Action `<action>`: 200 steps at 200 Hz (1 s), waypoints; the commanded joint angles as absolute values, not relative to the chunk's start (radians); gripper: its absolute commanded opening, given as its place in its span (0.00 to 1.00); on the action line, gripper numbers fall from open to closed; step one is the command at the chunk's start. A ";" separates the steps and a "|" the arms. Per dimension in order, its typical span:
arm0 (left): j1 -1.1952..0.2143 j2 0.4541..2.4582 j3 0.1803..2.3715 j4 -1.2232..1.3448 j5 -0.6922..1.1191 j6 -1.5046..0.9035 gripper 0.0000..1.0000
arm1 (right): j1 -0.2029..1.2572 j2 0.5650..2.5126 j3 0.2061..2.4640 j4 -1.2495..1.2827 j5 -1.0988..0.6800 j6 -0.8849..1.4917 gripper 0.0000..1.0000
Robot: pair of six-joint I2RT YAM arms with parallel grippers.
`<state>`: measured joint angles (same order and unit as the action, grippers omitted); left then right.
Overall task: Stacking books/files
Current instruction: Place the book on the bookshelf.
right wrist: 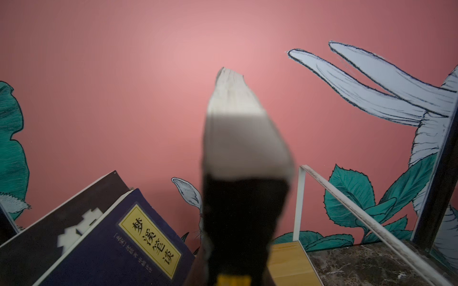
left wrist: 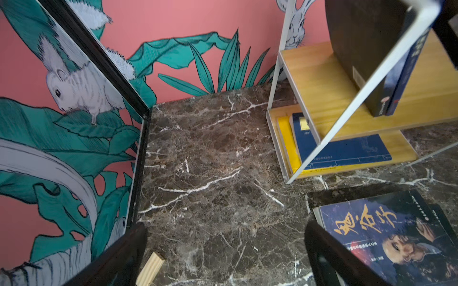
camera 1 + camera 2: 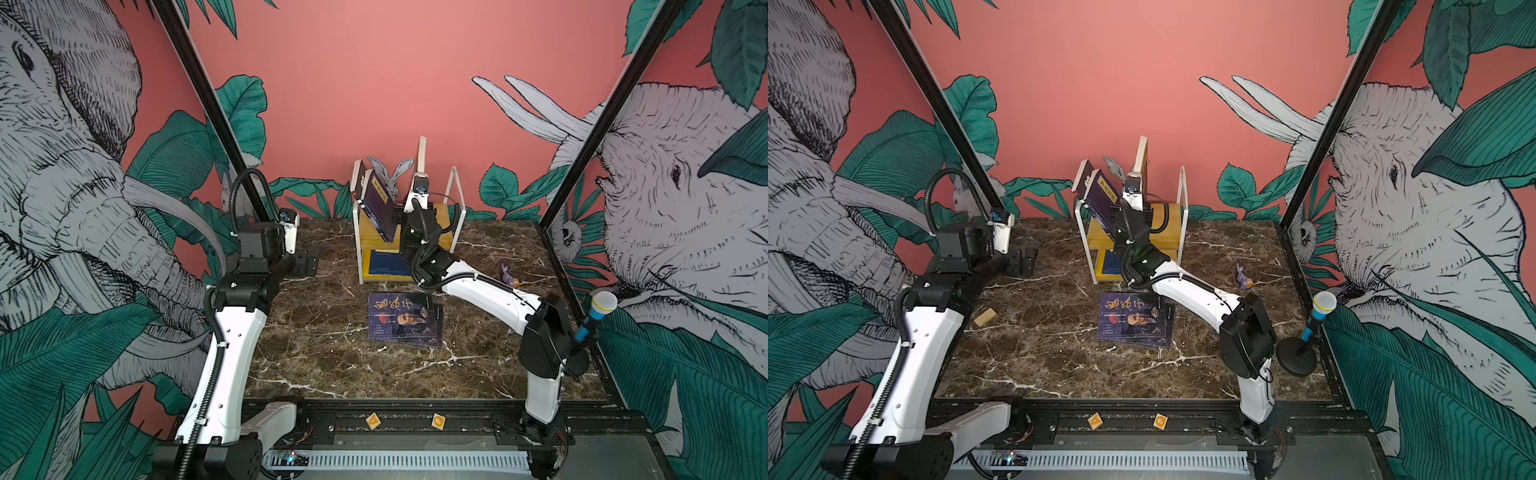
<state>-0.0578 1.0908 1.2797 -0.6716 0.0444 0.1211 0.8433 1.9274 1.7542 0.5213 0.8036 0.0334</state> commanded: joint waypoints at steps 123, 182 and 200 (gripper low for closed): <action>-0.005 1.049 1.210 -0.603 0.162 0.067 1.00 | 0.853 2.034 1.808 0.563 0.771 0.093 0.00; 0.005 1.048 1.200 -0.595 0.175 0.063 1.00 | 0.853 2.030 1.788 0.546 0.729 0.152 0.16; 0.007 1.048 1.196 -0.592 0.183 0.058 0.99 | 0.854 2.021 1.780 0.546 0.716 0.155 0.24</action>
<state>-0.0029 1.0611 1.2140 -0.6125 0.1608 0.0734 0.8478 2.0430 1.7870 0.4633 0.7586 0.1165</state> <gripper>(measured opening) 0.993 0.204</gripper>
